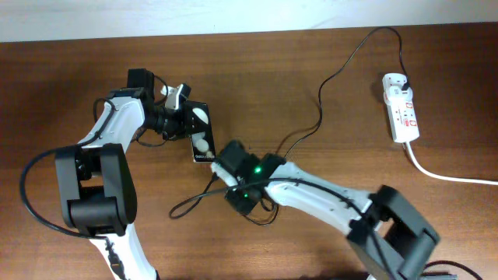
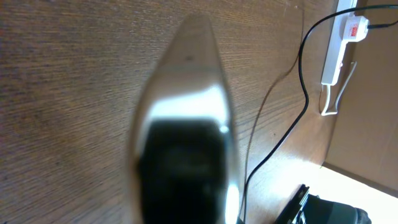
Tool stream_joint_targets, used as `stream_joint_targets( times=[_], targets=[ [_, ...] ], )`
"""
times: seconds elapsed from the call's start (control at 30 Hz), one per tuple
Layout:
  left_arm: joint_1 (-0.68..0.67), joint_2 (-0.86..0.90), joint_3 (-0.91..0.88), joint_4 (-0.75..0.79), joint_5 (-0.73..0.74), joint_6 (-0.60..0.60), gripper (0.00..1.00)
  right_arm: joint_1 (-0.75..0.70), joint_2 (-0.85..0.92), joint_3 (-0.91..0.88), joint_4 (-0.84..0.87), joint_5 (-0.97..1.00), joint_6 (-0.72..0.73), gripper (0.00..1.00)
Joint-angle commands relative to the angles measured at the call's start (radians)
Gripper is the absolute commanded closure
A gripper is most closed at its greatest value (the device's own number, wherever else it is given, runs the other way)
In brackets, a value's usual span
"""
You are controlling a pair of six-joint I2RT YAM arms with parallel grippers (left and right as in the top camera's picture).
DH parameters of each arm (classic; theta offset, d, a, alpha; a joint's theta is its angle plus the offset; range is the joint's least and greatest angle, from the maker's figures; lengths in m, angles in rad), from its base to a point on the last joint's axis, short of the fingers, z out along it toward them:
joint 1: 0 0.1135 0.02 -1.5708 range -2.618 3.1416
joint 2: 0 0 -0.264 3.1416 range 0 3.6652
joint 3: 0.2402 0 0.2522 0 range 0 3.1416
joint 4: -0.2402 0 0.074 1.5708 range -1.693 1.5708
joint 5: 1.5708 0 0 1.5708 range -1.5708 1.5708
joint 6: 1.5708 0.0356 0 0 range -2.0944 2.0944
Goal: Plug charger to phone and switch on socket
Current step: 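Grasp the USB-C cable end with the right gripper and lift it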
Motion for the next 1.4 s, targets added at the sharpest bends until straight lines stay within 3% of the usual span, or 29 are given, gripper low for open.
stream_joint_targets(
  times=[0.0,0.23,0.73,0.97,1.17,1.37],
  targets=[
    [0.005,-0.037,-0.005,0.005,0.041,0.022,1.0,0.04,0.031,-0.005,0.015,0.009,-0.012,0.7],
    [0.005,-0.037,-0.005,0.005,0.041,0.022,1.0,0.05,0.035,-0.005,0.007,0.037,-0.011,0.61],
    [0.005,-0.037,-0.005,0.004,0.042,0.022,1.0,0.05,0.098,-0.005,0.074,0.081,0.031,0.63],
    [0.005,-0.037,-0.005,0.004,0.042,0.022,1.0,0.05,0.101,-0.005,0.072,0.084,0.031,0.75],
    [0.005,-0.037,-0.005,0.004,0.042,0.022,1.0,0.05,0.101,-0.005,0.075,0.084,0.031,0.77],
    [0.005,-0.037,-0.005,0.004,0.052,0.022,1.0,0.05,0.101,-0.005,0.079,0.084,0.031,0.91]
  ],
)
